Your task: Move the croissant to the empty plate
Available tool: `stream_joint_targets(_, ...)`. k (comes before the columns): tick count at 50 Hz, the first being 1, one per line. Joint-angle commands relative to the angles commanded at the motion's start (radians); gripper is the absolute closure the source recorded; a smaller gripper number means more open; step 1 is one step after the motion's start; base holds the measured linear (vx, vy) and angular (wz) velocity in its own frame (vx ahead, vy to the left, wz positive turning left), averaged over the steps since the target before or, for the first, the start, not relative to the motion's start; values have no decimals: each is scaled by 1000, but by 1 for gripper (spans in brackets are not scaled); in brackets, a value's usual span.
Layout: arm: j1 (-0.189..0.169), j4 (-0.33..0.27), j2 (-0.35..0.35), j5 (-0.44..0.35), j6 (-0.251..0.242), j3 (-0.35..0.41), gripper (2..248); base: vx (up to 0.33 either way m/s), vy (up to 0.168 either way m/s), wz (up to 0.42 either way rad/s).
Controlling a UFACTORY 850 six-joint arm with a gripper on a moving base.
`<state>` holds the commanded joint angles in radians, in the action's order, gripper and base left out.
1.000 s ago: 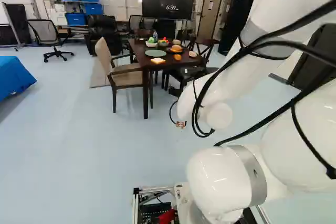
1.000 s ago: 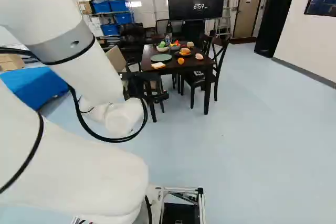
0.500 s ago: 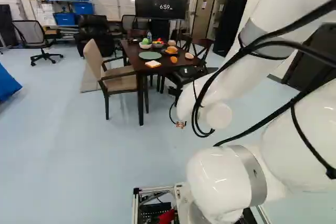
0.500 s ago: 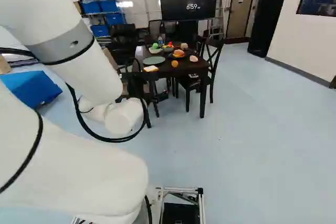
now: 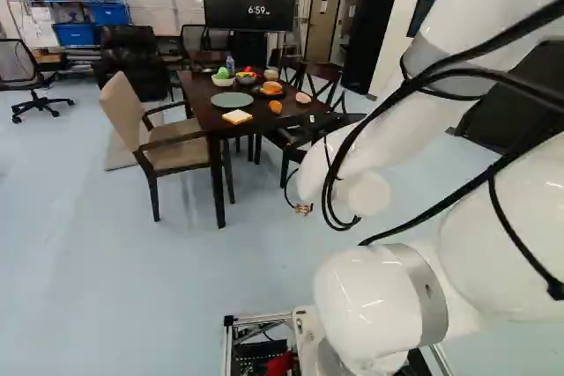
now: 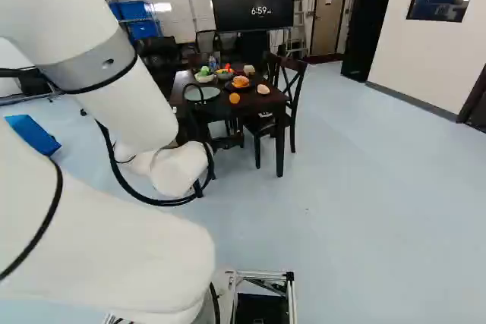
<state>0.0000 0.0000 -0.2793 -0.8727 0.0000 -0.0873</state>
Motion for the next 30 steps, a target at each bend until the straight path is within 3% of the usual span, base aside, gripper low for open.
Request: stream_joint_targets(30,0,0,0,0,0,0,3,223,-13,-35)
